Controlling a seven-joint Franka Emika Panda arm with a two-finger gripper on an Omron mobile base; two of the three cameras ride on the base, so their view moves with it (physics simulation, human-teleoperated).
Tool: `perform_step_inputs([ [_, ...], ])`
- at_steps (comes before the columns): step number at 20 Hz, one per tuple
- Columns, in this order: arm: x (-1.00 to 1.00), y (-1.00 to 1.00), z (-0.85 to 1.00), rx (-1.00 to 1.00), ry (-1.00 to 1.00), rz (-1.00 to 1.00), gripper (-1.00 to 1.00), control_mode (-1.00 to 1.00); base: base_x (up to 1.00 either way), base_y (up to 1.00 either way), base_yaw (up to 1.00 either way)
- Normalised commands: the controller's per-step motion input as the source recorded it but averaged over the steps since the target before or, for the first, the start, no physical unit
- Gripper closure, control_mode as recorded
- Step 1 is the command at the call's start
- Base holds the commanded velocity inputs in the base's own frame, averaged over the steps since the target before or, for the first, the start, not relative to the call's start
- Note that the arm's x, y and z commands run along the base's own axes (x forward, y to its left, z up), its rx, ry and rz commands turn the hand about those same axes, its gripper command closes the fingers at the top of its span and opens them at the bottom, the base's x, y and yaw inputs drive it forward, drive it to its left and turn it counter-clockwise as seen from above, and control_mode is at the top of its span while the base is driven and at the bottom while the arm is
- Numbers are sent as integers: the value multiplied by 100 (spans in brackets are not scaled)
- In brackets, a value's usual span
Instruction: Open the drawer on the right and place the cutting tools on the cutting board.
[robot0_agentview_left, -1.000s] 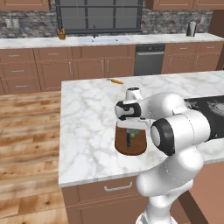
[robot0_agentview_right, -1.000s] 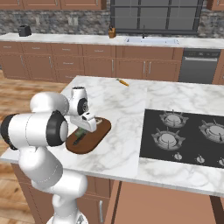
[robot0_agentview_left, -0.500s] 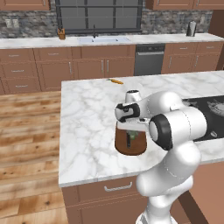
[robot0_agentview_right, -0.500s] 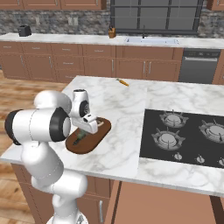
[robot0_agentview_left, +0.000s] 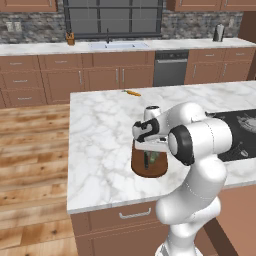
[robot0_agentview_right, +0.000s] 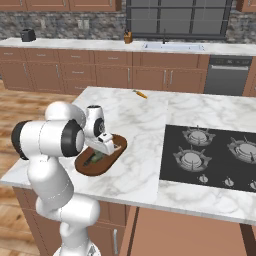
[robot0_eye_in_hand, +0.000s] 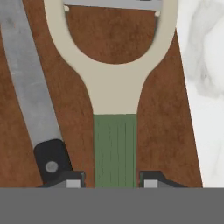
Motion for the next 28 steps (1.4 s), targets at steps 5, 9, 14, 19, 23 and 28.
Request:
perform_step_inputs([
  [5, 0, -4, 2, 0, 0, 0, -100, -100, 0, 0, 0],
  [9, -37, 0, 80, 0, -10, 0, -100, -100, 0, 0, 0],
  [14, -50, -1, 97, 0, -10, 0, -100, -100, 0, 0, 0],
  [19, -59, 2, 97, 0, -3, 0, -100, -100, 0, 0, 0],
  [23, -55, 40, 79, 0, 0, 3, -100, -100, 0, 0, 0],
  [28, -57, 65, 65, 0, 0, 9, -100, -100, 0, 0, 0],
])
